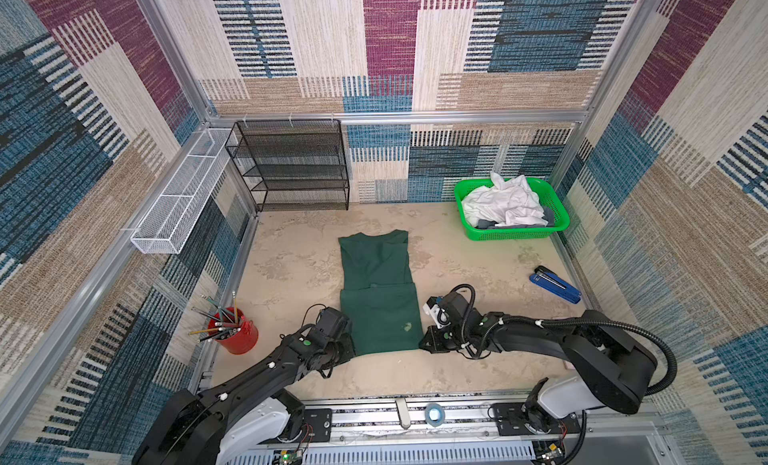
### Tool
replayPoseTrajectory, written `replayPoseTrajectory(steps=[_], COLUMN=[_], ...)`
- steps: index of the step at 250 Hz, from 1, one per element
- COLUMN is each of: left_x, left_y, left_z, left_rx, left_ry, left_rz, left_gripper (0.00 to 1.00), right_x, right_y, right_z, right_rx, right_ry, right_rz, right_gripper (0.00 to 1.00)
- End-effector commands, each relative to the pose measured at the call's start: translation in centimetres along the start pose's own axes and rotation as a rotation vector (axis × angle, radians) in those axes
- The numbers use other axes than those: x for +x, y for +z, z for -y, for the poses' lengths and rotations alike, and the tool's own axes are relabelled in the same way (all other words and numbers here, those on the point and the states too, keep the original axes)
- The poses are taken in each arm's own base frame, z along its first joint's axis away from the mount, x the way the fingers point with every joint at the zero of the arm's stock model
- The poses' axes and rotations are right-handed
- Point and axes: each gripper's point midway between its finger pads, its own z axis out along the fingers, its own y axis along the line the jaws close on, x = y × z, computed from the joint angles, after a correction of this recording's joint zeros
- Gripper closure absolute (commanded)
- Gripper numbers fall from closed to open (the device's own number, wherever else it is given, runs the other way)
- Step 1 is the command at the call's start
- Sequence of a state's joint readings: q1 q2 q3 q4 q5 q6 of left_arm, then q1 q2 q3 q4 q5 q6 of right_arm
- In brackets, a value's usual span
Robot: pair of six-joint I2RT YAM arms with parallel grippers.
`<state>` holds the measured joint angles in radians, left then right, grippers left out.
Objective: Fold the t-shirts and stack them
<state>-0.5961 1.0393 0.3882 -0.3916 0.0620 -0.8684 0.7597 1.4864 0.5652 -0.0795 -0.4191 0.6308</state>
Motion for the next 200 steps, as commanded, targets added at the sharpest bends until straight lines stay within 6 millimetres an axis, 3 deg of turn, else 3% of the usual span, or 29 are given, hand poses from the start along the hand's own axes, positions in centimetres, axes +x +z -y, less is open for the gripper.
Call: replayPoseTrajectory(steps=[1,13,130,200], left_x=[2.1,2.1,1.9,1.7], left_y=[-0.1,-0.2,-2.0,-4.5], left_z=[-1.6,-1.5,0.2,1.3], left_rx=[-0.057,-0.052,0.012,0.066], left_ry=[-0.005,-0.004,0.040,0.085], left_rz=[-0.090,-0.092,-0.098,-0.083], left_gripper=[0.95,0.96,1.00,1.00], right_x=[0.0,0.0,-0.6,-1.3], right_y=[-0.1,-0.1,-1.8,-4.6], right_z=[0.1,0.0,-1.6,-3.2], right_rx=[0.011,0.007,-0.032,-0.047], right_ry=[-0.003,-0.010,-0.056,-0.102], right_rz=[-0.003,-0.002,0.038,0.100], right_gripper=[0.94,1.00,1.00,1.00])
